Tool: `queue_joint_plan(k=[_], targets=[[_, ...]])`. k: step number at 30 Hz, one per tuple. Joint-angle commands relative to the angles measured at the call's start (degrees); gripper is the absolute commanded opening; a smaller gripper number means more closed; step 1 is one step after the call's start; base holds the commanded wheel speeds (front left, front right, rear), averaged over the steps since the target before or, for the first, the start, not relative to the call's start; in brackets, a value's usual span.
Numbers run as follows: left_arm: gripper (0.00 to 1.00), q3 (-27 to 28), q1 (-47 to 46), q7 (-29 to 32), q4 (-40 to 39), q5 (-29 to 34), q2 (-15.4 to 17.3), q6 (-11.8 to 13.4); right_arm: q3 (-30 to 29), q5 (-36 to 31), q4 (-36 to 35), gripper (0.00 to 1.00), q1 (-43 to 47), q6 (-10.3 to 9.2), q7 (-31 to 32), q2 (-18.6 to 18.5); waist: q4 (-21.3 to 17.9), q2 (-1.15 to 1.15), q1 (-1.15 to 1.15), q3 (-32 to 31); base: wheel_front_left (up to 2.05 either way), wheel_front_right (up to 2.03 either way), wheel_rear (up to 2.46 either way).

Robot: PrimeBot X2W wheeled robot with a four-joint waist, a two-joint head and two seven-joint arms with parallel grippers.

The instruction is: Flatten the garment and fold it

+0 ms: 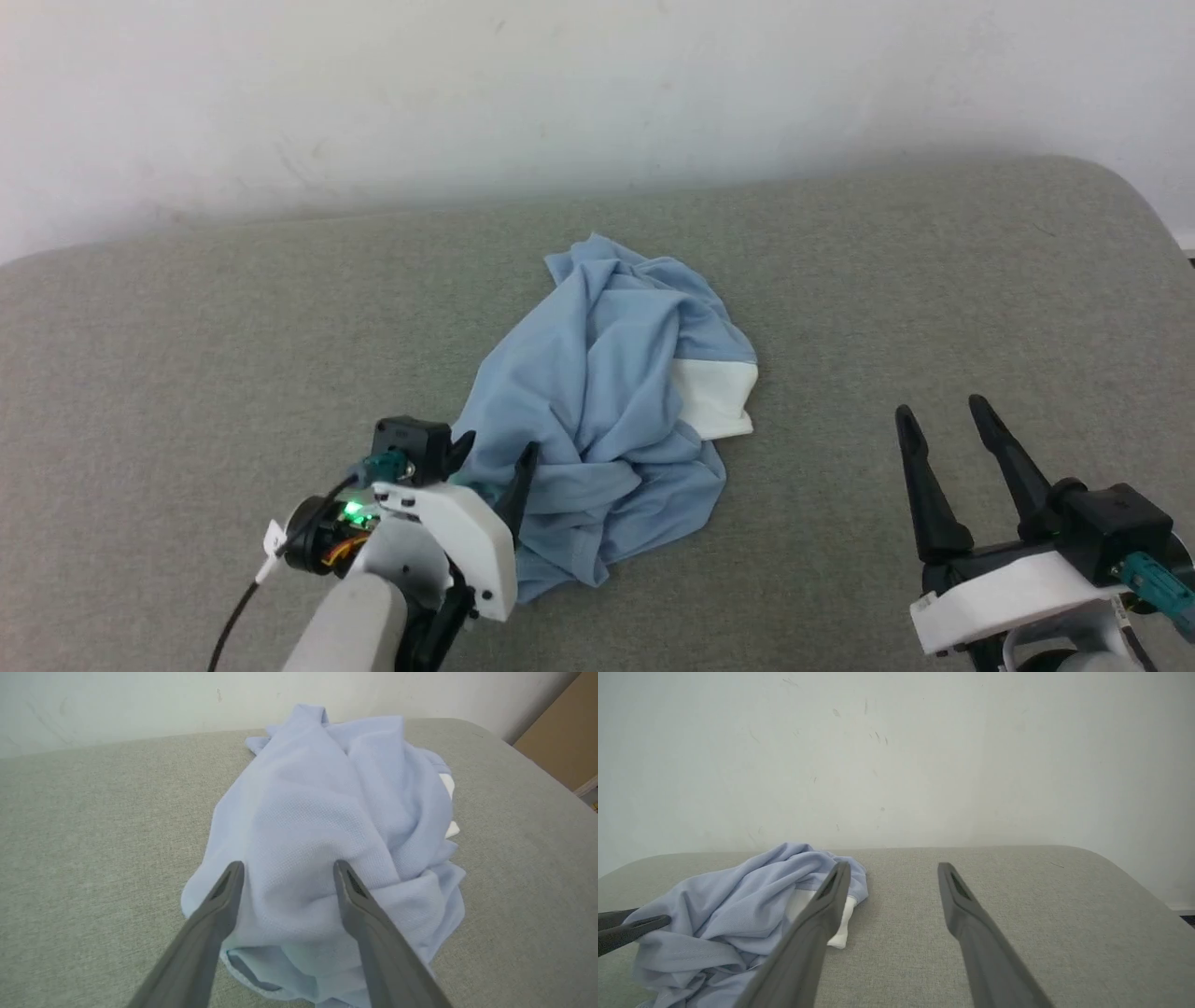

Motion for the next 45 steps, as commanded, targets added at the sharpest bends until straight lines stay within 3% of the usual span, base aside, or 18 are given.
queue_joint_plan(k=[1,2,3,9,16,22,25,29,30,31,37,41,45], targets=[[1.00,-0.07,-1.47,1.42,1.68,0.09,0.37,0.08,-0.10,0.33,0.26,1.00,-0.46,-0.05,-0.39,0.12,-0.90,0.00,-0.01,0.10,0.00,0.00,0.00],[0.43,-0.32,-1.90,2.15,2.52,0.23,0.57,0.03,-0.24,0.45,0.40,1.00,-0.38,-0.05,-0.48,0.12,-1.06,0.00,-0.01,0.08,0.00,0.00,0.00],[0.00,-0.40,-2.21,2.16,2.86,0.08,0.60,-0.10,-0.32,0.55,0.56,1.00,-0.29,-0.05,-0.54,0.12,-1.18,0.00,-0.01,0.03,0.00,0.00,0.00],[0.00,0.75,-0.28,-0.57,-1.78,0.14,1.73,1.36,-1.27,0.84,1.23,1.00,0.58,-0.05,-0.91,0.12,-0.38,0.00,-0.01,-0.79,0.00,0.00,0.00],[0.00,6.62,17.54,4.17,-14.28,-1.10,5.54,9.22,-2.41,0.58,0.71,1.00,1.88,-0.05,-0.80,0.12,2.10,0.00,-0.01,-2.20,0.00,0.00,0.00],[0.00,11.10,32.10,8.90,-20.50,-5.03,6.00,13.47,-3.34,-0.49,-0.78,1.00,2.97,-0.05,-0.03,0.12,4.50,0.00,-0.01,-2.44,0.00,0.00,0.00],[0.00,12.82,36.29,11.18,-21.12,-7.24,6.34,14.14,-3.49,-0.82,-1.41,1.00,3.43,-0.05,0.41,0.12,4.98,0.00,-0.01,-2.62,0.00,0.00,0.00],[0.00,13.54,37.47,10.71,-22.60,-10.43,5.31,12.87,-3.72,-0.96,-2.02,1.00,3.91,-0.05,0.85,0.12,5.08,0.00,-0.01,-2.97,0.00,0.00,0.00],[0.42,13.75,36.82,9.64,-23.09,-11.39,4.66,12.32,-3.85,-0.92,-2.15,1.00,4.05,-0.05,0.93,0.12,5.06,0.00,-0.01,-3.07,0.00,0.00,0.00],[1.00,13.72,35.98,8.71,-23.59,-11.77,4.49,11.66,-3.90,-0.89,-2.24,1.00,4.16,-0.05,1.01,0.12,4.97,0.00,-0.01,-3.16,0.00,0.00,0.00],[1.00,14.91,27.71,1.19,-26.44,-10.10,4.57,10.56,-3.93,-0.82,-2.78,1.00,4.08,-0.05,1.35,0.12,3.98,0.00,-0.01,-2.84,0.00,0.00,0.00],[1.00,12.87,16.37,-2.38,-24.72,-7.29,5.71,8.39,-3.67,-0.81,-3.43,1.00,2.85,-0.05,1.49,0.12,2.63,0.00,-0.01,-0.87,0.00,0.00,0.00],[1.00,9.88,2.37,-2.13,-19.50,-5.26,6.67,5.81,-2.94,-1.04,-3.91,1.00,0.57,-0.05,1.52,0.12,0.05,0.00,-0.01,2.64,0.00,0.00,0.00]])
